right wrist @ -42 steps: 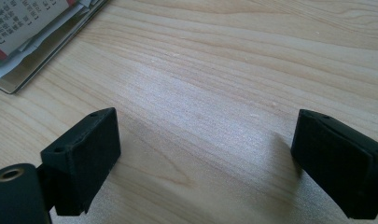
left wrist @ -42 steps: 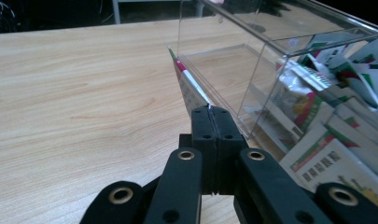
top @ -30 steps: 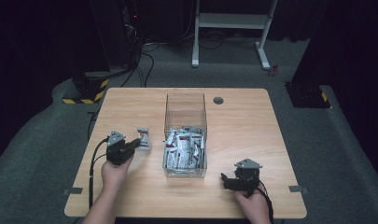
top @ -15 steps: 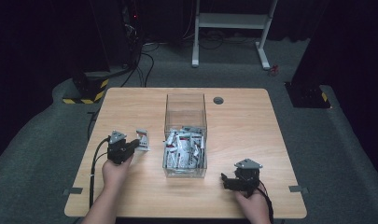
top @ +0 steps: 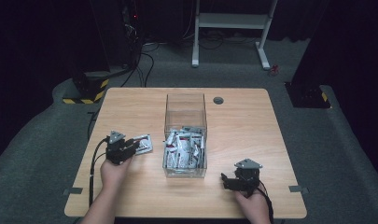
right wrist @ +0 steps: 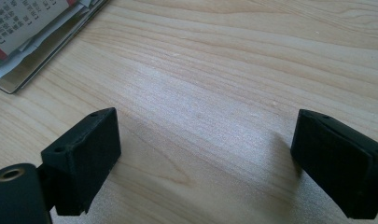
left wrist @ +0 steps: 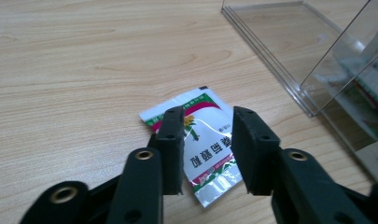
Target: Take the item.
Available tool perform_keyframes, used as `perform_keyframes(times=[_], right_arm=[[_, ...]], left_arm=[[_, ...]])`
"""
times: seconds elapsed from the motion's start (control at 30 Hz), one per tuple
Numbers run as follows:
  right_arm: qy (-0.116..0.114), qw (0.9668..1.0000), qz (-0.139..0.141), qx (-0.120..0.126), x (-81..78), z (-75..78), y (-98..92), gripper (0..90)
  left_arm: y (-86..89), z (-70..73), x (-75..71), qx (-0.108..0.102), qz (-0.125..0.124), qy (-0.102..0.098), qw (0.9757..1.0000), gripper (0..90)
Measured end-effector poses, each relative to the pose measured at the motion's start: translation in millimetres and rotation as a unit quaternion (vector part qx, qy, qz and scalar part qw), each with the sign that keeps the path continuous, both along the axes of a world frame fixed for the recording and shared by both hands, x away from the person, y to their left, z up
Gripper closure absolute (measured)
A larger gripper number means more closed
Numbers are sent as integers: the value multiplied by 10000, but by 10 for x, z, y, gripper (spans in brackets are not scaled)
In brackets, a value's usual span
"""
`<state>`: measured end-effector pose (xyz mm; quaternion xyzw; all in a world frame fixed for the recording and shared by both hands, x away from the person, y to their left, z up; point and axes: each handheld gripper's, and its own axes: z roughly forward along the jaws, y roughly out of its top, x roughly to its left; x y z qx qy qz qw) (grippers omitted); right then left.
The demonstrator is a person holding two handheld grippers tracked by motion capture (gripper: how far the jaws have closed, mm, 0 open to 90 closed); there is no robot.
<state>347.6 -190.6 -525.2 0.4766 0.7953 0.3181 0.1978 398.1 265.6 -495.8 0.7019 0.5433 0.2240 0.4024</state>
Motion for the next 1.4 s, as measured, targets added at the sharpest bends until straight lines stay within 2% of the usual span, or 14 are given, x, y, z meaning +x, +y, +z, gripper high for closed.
perform_keyframes(times=[0.07, 0.13, 0.27, 0.33, 0.5, 0.6, 0.7, 0.9, 1.17, 1.2, 1.3, 1.33, 1.37, 1.4], right_arm=[[-5, 10000, 0, -4, 1, 0, -1, 81], [-9, 10000, 4, -4, 1, 0, -1, 81], [-8, 10000, 4, -4, 1, 0, -1, 81], [-7, 10000, 4, -4, 1, 0, -1, 81], [-9, 10000, 6, -4, 1, -1, -1, 81], [-9, 10000, 5, -5, 1, -1, -1, 81], [-11, 10000, 11, -6, 2, -1, -2, 81], [-8, 10000, 5, -4, 1, 0, -1, 81], [-10, 10000, 11, -6, 1, 0, -2, 81], [-8, 10000, 11, -6, 0, 0, -1, 81], [-1, 10000, 13, -8, -2, 0, -2, 81], [-1, 10000, 13, -8, -3, 0, -2, 81], [-4, 10000, 12, -10, -2, 0, -2, 81], [5, 10000, 7, -6, -4, 0, -1, 81]], left_arm=[[12, 22, -17, -27, 48, -49, 10000, 607], [13, 38, -35, 32, 61, -107, 9999, 543], [21, 67, -71, 29, -60, -128, 9999, 476], [21, 77, -82, -53, -136, -98, 9998, 442], [21, 109, -133, 5, -205, -89, 9997, 373], [27, 123, -172, 31, -269, -73, 9996, 341], [50, 113, -227, -109, -302, -58, 9995, 322], [93, 25, -362, -122, -365, 45, 9992, 298], [139, -145, -607, 141, -553, 252, 9981, 265], [131, -165, -654, 204, -590, 242, 9978, 265], [109, -238, -817, 598, -653, 203, 9959, 254], [113, -265, -848, 635, -674, 228, 9954, 249], [116, -309, -884, 716, -666, 371, 9945, 239], [116, -316, -891, 720, -670, 387, 9944, 221]])
